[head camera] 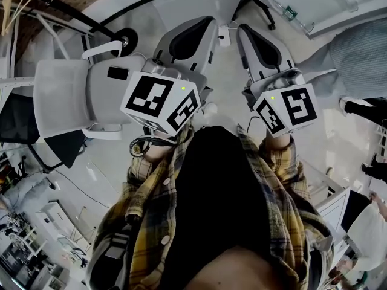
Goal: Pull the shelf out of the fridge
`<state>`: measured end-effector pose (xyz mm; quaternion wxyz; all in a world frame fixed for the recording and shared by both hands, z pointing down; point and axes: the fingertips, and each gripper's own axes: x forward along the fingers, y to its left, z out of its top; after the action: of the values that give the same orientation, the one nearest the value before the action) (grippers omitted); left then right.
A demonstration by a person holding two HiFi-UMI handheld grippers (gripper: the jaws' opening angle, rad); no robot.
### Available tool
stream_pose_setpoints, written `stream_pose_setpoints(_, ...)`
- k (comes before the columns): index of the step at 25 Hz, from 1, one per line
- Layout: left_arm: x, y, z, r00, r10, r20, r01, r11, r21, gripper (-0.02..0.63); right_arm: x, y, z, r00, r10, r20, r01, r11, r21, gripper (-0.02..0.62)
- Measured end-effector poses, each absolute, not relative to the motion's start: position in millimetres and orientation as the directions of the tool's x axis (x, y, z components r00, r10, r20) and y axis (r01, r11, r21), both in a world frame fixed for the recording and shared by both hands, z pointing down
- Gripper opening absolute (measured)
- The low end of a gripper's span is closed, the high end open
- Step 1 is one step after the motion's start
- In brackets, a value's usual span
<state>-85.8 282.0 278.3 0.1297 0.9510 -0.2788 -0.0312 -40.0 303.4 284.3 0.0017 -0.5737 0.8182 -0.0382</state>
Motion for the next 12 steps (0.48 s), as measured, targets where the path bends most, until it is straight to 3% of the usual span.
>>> stream_pose_setpoints(12, -90, 181, 276, 0.869, -0.495, 0.004, -0.478, -0.838, 0.264, 0.003, -44, 206, 283, -0.287, -0.957, 0.037, -0.956, 0.284, -0.074, 0.018)
